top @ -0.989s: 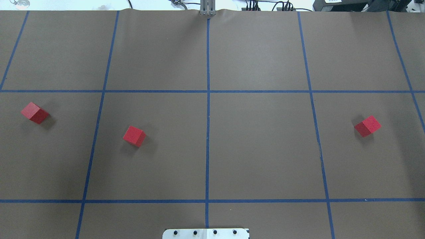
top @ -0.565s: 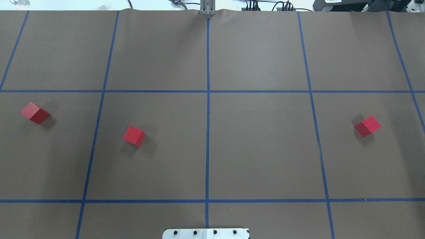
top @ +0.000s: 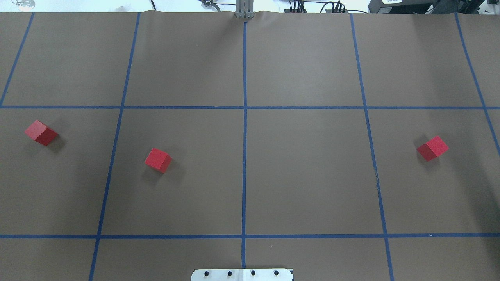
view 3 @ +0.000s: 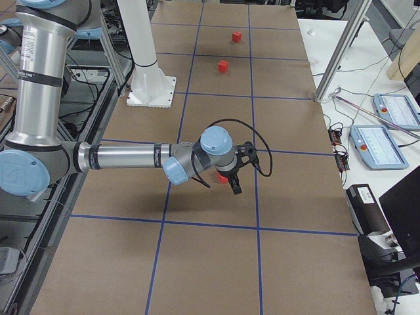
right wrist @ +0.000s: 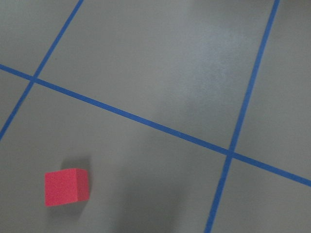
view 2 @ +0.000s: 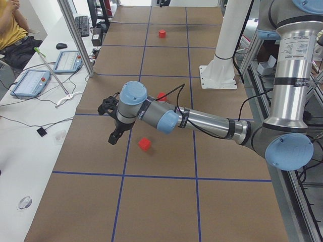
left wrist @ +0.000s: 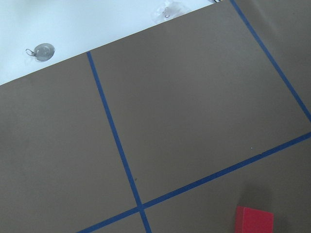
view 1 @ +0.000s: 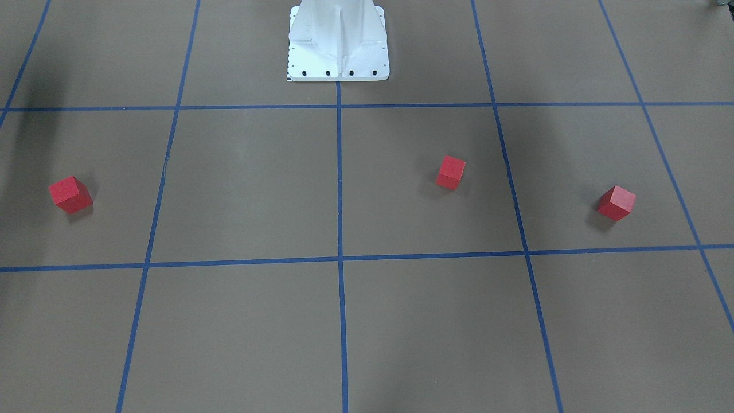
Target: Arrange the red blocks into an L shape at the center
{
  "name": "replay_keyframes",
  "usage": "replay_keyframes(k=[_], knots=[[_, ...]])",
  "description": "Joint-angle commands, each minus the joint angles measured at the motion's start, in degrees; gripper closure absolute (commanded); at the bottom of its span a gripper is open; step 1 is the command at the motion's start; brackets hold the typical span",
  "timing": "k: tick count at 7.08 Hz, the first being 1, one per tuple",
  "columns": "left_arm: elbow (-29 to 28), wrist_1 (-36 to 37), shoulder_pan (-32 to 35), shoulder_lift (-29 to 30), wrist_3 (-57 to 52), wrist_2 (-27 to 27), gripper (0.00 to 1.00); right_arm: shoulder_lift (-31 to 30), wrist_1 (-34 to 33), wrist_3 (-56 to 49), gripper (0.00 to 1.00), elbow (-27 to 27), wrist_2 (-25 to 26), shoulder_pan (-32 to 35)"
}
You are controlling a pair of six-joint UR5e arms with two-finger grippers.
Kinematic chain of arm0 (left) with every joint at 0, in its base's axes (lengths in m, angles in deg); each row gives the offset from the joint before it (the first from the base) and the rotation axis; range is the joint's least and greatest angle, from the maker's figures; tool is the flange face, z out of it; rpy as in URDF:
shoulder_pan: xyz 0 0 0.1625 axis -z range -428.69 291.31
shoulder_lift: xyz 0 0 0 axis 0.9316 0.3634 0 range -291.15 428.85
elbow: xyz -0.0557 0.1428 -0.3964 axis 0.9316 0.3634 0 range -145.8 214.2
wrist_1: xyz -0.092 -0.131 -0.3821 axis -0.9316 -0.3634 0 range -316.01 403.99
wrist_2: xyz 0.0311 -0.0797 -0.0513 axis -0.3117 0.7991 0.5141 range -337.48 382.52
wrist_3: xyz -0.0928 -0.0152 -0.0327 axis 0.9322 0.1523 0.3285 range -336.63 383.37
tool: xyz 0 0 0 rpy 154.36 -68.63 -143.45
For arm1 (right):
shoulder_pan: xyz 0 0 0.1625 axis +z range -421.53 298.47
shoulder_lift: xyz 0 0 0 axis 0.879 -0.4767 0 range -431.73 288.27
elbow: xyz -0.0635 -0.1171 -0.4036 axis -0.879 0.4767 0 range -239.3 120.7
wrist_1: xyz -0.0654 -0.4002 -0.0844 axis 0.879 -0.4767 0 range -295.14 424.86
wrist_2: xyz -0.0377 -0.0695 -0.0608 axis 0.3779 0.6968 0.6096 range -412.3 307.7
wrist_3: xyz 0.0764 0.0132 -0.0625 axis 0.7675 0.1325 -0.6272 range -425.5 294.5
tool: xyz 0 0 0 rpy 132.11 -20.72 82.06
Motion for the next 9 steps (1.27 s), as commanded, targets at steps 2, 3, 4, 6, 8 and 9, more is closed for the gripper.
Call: replay_keyframes(k=[2,3,4,6,8,9], knots=[[0.03,-0.53,-1.33,0.05,-0.01,0.02,0.00,0.06,4.14,15.99,0.01,0.03,13.77,-18.45],[0.03,-0.53,-1.42,0.05,-0.01,0.02,0.00,0.06,4.23,16.54,0.01,0.20,15.99,-21.63],[0.03,-0.53,-1.42,0.22,0.07,-0.07,0.00,0.06,6.23,16.63,0.01,0.64,16.45,-23.93],[0.03,-0.53,-1.42,0.40,-0.01,-0.07,0.00,1.97,6.96,15.76,0.01,2.74,16.89,-25.97],[0.03,-0.53,-1.42,0.49,-0.01,-0.07,0.00,5.58,7.04,13.39,0.01,6.69,16.63,-26.15],[0.03,-0.53,-1.42,0.49,-0.01,-0.07,0.00,5.51,7.13,12.60,0.01,7.32,16.54,-26.06]])
